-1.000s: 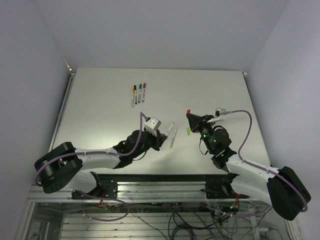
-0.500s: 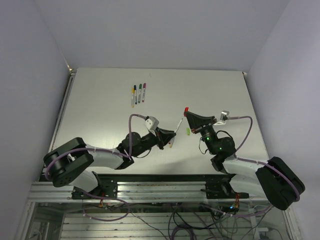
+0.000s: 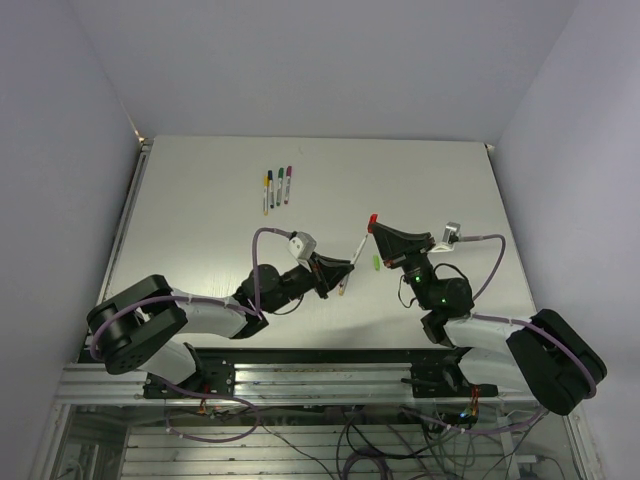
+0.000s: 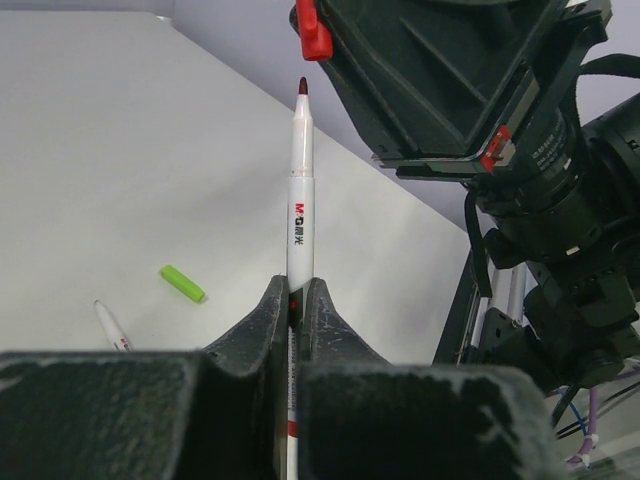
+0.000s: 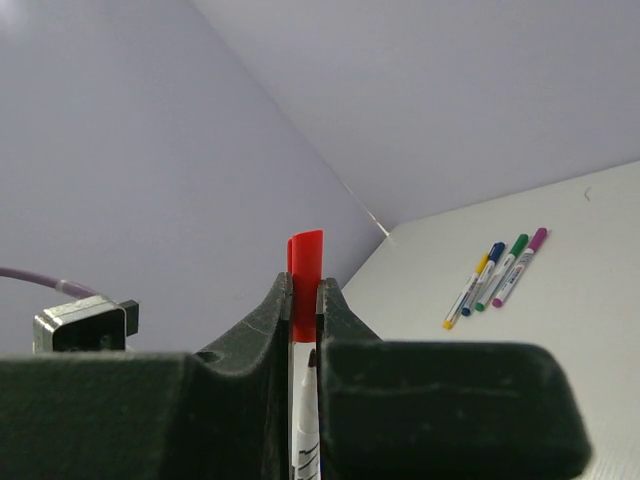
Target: Insert the pens into the pen caps
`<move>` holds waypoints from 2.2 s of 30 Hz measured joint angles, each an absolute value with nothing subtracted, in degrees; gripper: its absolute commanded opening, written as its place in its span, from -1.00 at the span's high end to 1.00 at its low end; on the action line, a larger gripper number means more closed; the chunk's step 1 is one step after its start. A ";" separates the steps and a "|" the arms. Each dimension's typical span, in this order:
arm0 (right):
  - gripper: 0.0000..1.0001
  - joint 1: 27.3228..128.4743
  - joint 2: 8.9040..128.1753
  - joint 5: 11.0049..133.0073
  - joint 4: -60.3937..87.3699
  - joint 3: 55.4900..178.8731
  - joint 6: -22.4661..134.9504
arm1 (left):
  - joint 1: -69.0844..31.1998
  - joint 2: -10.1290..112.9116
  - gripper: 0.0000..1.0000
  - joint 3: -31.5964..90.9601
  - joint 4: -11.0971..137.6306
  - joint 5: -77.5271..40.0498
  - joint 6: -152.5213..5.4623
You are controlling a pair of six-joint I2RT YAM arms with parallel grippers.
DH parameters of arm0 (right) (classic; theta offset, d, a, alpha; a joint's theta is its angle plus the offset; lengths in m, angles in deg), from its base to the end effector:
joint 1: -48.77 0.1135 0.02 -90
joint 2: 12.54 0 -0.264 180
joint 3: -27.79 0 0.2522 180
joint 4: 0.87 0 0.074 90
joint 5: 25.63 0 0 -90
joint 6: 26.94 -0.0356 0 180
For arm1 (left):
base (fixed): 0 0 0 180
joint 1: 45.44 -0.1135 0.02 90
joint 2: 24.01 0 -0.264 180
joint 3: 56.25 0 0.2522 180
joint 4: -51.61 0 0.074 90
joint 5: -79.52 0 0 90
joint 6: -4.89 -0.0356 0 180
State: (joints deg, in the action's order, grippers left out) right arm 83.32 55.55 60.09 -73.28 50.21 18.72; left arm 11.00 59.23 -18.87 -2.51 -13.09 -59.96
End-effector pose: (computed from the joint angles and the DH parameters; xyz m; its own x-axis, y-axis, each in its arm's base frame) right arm 0.1625 0.1087 0.2273 -0.0919 0.7830 -0.6152 -0.6242 0.4361 0.6482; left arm 0.1496 -0.2284 0.2104 -0.2925 -0.3271 -0.8986 0.8098 0.4150 -0.4147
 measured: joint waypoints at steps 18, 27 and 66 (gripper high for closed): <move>1.00 83.32 56.19 60.99 -73.43 50.10 19.11 | 11.00 59.23 0.86 -18.87 -4.21 -15.03 -59.55; 1.00 83.32 55.69 61.27 -73.43 49.93 19.11 | 11.00 59.51 0.86 -18.87 -4.98 -15.01 -59.11; 1.00 83.34 56.84 63.35 -74.04 49.34 17.36 | 11.00 61.39 0.86 -18.87 -7.84 -13.22 -57.65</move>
